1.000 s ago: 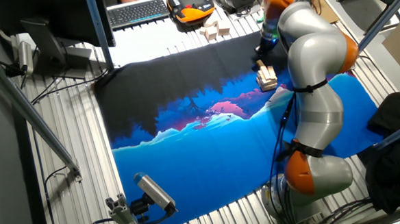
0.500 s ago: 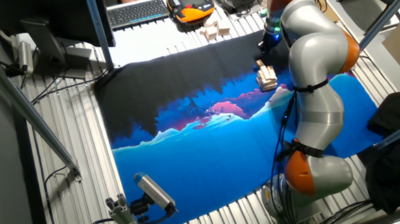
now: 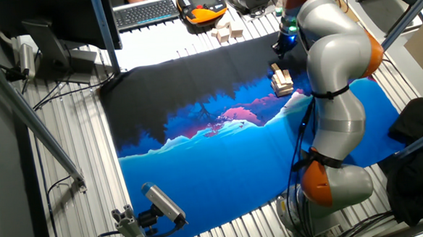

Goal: Play Jenga

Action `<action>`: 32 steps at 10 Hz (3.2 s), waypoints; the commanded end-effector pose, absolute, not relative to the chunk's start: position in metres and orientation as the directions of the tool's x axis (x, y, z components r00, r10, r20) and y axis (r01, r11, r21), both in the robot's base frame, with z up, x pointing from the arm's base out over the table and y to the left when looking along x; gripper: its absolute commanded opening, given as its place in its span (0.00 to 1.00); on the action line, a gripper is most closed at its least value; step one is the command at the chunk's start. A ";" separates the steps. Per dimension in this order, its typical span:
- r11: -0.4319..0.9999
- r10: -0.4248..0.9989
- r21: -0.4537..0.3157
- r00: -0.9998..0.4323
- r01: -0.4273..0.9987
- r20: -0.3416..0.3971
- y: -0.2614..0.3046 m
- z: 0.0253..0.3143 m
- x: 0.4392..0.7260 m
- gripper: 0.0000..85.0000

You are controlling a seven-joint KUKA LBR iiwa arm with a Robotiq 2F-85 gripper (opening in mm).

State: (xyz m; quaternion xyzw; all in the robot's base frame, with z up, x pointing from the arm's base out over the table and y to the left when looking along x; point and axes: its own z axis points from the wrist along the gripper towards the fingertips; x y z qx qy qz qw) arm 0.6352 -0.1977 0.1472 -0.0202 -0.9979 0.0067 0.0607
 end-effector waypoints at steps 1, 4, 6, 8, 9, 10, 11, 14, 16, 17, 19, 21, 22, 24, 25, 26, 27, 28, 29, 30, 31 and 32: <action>0.999 0.053 -0.017 -0.991 0.051 0.122 -0.194 0.150 0.632 0.00; 0.996 0.089 -0.029 -0.988 0.086 0.128 -0.185 0.162 0.618 0.00; 0.993 0.110 -0.047 -0.987 0.106 0.113 -0.178 0.168 0.608 0.00; 0.992 0.121 -0.055 -0.988 0.116 0.094 -0.176 0.171 0.599 0.00; 0.991 0.126 -0.053 -0.988 0.121 0.090 -0.174 0.172 0.597 0.00; 0.991 0.127 -0.055 -0.988 0.123 0.082 -0.172 0.173 0.596 0.00; 0.991 0.126 -0.061 -0.989 0.122 0.074 -0.172 0.172 0.597 0.00; 0.988 0.140 -0.068 -0.988 0.135 0.070 -0.174 0.171 0.600 0.00; 0.974 0.211 -0.090 -0.977 0.207 0.041 -0.174 0.171 0.600 0.00; 0.967 0.244 -0.081 -0.970 0.241 0.023 -0.174 0.171 0.600 0.00; 0.963 0.266 -0.058 -0.964 0.264 0.022 -0.174 0.171 0.600 0.00; 0.960 0.280 -0.039 -0.958 0.278 0.060 -0.172 0.171 0.598 0.00; 0.955 0.295 -0.038 -0.954 0.293 0.060 -0.163 0.174 0.584 0.00; 0.946 0.323 -0.044 -0.945 0.321 0.055 -0.151 0.176 0.562 0.00; 0.941 0.338 -0.038 -0.939 0.337 0.067 -0.146 0.179 0.557 0.00; 0.935 0.355 -0.028 -0.931 0.354 0.079 -0.140 0.183 0.553 0.00; 0.934 0.358 -0.022 -0.931 0.358 0.076 -0.136 0.184 0.549 0.00; 0.934 0.356 -0.021 -0.934 0.356 0.041 -0.132 0.182 0.543 0.00; 0.935 0.354 -0.042 -0.935 0.353 0.013 -0.126 0.178 0.537 0.00; 0.935 0.354 -0.044 -0.935 0.353 0.004 -0.120 0.175 0.532 0.00; 0.938 0.344 -0.045 -0.939 0.343 -0.003 -0.116 0.172 0.530 0.00; 0.944 0.326 -0.047 -0.945 0.326 -0.003 -0.116 0.172 0.530 0.00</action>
